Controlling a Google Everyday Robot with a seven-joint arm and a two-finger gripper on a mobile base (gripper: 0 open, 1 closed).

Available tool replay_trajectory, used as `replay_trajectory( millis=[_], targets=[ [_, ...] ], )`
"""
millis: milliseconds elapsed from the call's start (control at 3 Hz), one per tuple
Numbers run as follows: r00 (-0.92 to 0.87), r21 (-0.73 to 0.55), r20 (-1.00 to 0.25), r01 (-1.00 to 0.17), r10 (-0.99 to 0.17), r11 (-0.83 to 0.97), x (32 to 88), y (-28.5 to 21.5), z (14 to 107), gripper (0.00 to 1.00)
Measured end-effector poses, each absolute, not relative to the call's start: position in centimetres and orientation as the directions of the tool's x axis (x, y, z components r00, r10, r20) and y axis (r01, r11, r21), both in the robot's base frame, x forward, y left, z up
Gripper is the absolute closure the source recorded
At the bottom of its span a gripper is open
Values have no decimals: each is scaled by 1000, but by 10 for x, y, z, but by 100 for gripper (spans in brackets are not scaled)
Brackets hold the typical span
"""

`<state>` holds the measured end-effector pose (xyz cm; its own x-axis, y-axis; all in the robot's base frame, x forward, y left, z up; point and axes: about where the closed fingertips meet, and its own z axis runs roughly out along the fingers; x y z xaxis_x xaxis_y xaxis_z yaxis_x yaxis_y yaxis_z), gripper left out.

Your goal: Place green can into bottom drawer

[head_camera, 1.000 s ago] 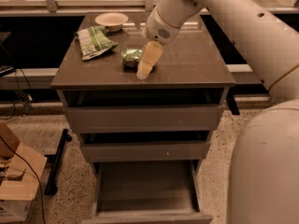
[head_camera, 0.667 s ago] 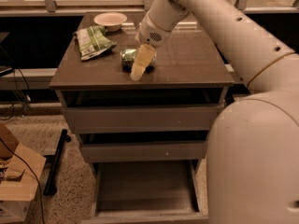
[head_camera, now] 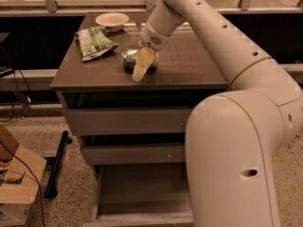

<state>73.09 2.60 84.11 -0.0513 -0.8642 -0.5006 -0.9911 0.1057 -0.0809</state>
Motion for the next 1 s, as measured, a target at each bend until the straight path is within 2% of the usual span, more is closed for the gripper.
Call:
replay_trajectory(
  millis=[333, 1000],
  targets=[
    [-38, -98, -490, -990, -871, 98, 733, 20, 842, 23],
    [-52, -70, -485, -993, -873, 97, 716, 7, 829, 70]
  ],
)
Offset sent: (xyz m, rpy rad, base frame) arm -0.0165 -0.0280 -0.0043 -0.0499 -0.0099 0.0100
